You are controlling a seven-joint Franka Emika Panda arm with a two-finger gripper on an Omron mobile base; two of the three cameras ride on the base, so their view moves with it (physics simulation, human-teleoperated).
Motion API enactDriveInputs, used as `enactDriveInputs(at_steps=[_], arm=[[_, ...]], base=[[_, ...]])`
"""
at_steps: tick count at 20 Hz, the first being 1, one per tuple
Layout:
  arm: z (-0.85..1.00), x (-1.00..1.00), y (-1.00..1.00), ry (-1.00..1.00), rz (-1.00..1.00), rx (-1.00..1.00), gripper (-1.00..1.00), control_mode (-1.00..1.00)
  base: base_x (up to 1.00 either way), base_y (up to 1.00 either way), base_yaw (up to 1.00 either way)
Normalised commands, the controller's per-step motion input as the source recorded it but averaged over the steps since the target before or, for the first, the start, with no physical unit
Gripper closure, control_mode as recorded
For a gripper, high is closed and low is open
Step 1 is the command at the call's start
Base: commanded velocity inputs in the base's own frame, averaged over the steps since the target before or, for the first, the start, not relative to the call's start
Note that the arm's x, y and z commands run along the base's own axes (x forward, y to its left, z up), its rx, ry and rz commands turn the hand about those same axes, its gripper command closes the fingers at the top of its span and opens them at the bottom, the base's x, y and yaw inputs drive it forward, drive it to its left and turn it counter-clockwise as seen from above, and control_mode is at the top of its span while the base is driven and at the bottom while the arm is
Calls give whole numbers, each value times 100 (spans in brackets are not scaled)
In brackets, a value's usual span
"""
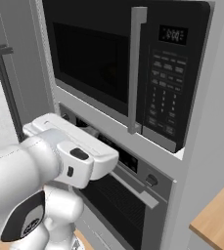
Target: Pick the corn from the sink and place it in the bowl. Then pick the bowl and place it in the microwave. Then close the microwave door and press the start button.
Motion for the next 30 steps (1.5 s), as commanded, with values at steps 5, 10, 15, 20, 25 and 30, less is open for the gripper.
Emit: enactDriveInputs(at_steps=[5, 10, 15, 20, 25, 30], arm=[[-7, 32, -24, -2, 0, 0, 100, -100], [-1, 30, -37, 0, 0, 0, 100, -100], [0, 18, -46, 0, 0, 1, 100, -100], [-12, 30, -7, 0, 0, 0, 100, -100], [-11, 20, -27, 0, 1, 0, 100, -100], [-1, 13, -24, 0, 1, 0, 100, -100]], base=[[0, 0, 0], [0, 0, 0], [0, 0, 0], [0, 0, 0], [0, 0, 0], [0, 0, 0]])
